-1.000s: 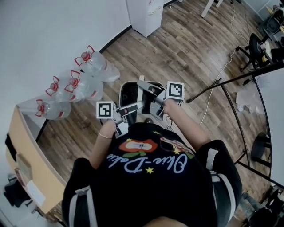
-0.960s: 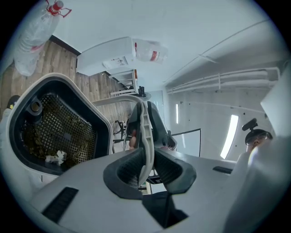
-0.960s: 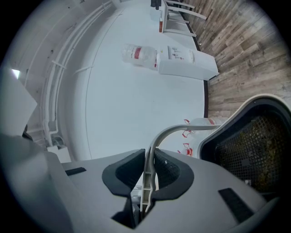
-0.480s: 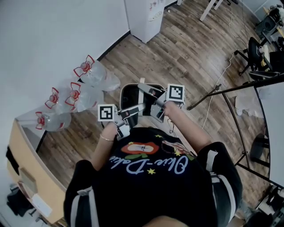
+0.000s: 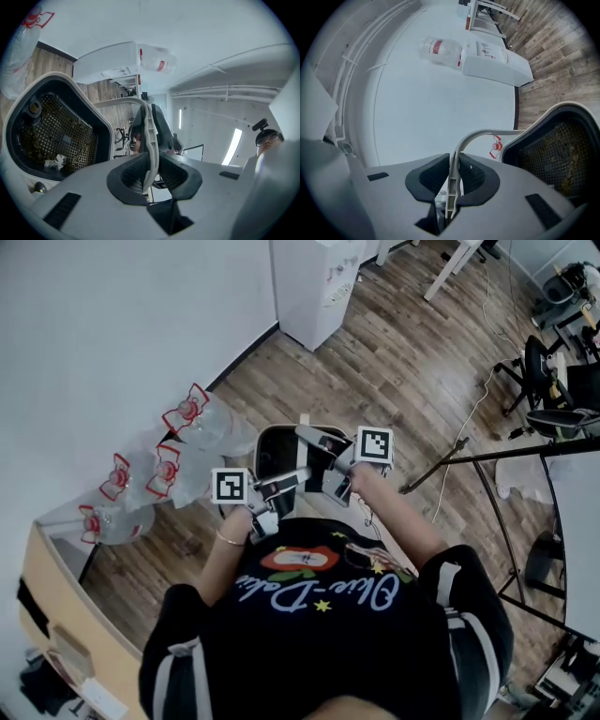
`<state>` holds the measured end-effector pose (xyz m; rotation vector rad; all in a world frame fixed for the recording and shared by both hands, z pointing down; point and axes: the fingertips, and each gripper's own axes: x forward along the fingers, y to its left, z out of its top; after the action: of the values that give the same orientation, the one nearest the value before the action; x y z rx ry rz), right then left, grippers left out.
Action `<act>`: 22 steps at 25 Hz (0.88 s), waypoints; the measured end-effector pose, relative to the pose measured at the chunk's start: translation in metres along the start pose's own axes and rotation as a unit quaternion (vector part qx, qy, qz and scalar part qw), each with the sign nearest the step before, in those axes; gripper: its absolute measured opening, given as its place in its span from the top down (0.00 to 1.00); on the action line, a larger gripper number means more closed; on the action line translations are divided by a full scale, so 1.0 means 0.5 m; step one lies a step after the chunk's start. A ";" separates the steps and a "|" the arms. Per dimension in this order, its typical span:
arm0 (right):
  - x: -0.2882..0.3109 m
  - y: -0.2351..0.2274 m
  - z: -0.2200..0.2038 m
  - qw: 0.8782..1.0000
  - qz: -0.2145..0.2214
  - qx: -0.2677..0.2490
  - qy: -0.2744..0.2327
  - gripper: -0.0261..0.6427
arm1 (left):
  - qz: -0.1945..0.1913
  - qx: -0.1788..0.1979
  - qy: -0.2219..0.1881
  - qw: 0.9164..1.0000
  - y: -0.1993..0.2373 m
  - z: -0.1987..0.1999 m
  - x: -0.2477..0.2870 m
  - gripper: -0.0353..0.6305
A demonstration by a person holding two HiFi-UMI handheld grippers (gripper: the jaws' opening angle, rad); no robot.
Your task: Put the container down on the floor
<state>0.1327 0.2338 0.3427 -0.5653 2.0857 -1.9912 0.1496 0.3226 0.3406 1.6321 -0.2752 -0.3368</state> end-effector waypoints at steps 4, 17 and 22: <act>0.072 0.008 0.036 1.000 -0.003 0.002 -0.006 0.90 | -0.004 -0.006 0.007 1.000 -0.003 0.076 -0.027 0.85; 0.276 0.025 0.121 1.000 -0.007 0.003 -0.024 0.90 | -0.012 0.000 0.033 0.999 0.010 0.282 -0.114 0.85; 0.312 0.023 0.145 1.000 -0.011 -0.005 -0.019 0.90 | -0.002 0.018 0.024 1.000 0.018 0.325 -0.126 0.85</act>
<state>0.0189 0.1044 0.3441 -0.6258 2.0780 -1.9675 0.0304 0.1955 0.3410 1.6731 -0.2430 -0.2979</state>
